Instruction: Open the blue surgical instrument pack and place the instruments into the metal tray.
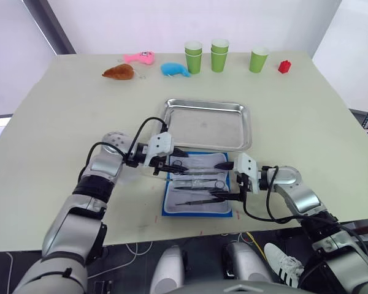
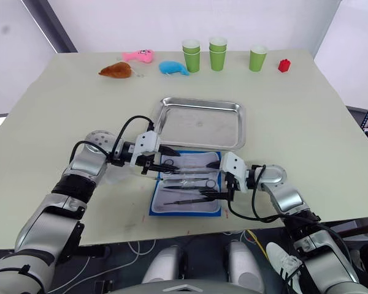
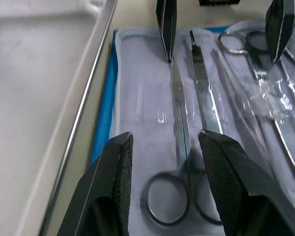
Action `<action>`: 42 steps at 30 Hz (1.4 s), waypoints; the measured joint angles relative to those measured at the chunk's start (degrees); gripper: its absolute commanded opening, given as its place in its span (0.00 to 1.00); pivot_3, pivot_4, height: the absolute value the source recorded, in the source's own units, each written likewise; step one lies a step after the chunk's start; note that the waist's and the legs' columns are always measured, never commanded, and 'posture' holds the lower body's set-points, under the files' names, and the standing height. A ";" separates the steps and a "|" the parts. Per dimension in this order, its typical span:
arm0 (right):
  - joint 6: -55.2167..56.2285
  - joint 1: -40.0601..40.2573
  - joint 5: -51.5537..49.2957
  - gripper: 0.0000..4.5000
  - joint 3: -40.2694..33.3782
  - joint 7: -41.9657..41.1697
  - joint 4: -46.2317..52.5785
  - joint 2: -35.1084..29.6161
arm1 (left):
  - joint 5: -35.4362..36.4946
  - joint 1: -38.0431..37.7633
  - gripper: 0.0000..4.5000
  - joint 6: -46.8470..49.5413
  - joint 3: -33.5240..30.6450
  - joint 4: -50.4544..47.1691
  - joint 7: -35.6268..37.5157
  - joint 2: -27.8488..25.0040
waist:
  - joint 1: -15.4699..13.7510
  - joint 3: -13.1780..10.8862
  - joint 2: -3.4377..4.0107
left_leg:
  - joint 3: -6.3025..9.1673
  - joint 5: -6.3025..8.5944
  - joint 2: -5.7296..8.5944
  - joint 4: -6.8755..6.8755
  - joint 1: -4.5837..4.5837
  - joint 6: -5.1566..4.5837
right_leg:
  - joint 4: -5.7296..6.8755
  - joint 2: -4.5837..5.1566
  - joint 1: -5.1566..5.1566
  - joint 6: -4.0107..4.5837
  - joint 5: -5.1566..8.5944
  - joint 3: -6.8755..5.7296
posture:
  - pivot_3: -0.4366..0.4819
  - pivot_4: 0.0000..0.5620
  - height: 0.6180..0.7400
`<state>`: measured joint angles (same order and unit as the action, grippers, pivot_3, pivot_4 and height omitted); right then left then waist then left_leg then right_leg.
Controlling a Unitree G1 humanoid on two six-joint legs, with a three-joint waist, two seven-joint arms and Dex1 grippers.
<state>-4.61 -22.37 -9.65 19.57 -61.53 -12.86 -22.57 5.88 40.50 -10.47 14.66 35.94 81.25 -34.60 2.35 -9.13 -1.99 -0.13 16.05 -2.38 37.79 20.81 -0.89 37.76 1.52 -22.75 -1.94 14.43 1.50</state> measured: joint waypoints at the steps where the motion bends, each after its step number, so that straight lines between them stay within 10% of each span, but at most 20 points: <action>1: 0.00 0.00 0.00 1.00 0.00 0.04 0.00 0.00 | -0.02 0.22 0.51 -0.26 -0.02 0.74 0.37 0.14 | 0.00 0.00 0.00 | 0.01 0.00 0.00 0.00 0.00 0.00 | 0.00 0.00 0.00 0.02 -0.01 0.00 | 0.48 0.27 1.00; 15: 0.00 0.43 0.00 1.00 0.00 1.00 0.01 0.27 | -1.34 2.16 0.51 -6.41 -0.36 7.55 2.81 1.86 | -0.04 0.18 0.10 | 0.03 0.00 0.01 0.00 -0.05 0.00 | 0.04 0.00 0.03 0.11 0.04 -0.01 | 0.48 0.27 1.00; 19: 0.00 0.61 0.00 1.00 0.00 1.30 0.01 0.47 | -2.78 3.46 0.21 -7.34 -0.35 9.80 1.70 2.78 | -0.01 0.31 0.26 | 0.03 0.00 0.02 0.00 -0.06 0.00 | 0.05 -0.04 0.03 0.07 0.02 -0.01 | 0.48 0.27 1.00; 36: 0.00 0.67 0.00 1.00 0.12 1.62 0.02 0.62 | -4.73 5.75 0.21 -5.82 -0.15 11.09 3.56 3.26 | 0.01 0.37 0.35 | 0.17 0.00 0.02 0.00 -0.05 -0.01 | 0.08 -0.14 0.03 0.09 0.03 -0.01 | 0.48 0.27 1.00; 42: 0.00 0.66 0.00 1.00 0.12 1.64 0.02 0.62 | -4.68 5.86 0.02 -3.38 -0.10 10.04 5.08 3.36 | 0.00 0.36 0.35 | 0.19 0.00 0.02 0.01 -0.05 -0.01 | 0.08 -0.16 0.02 0.09 0.03 -0.01 | 0.48 0.27 1.00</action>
<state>-4.61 -21.71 -9.65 19.69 -59.89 -12.84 -21.95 1.20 46.36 -13.85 14.56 45.98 86.32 -31.24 2.35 -8.77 -1.64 0.07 16.04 -2.36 37.79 20.76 -0.90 37.84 1.37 -22.73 -1.85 14.46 1.49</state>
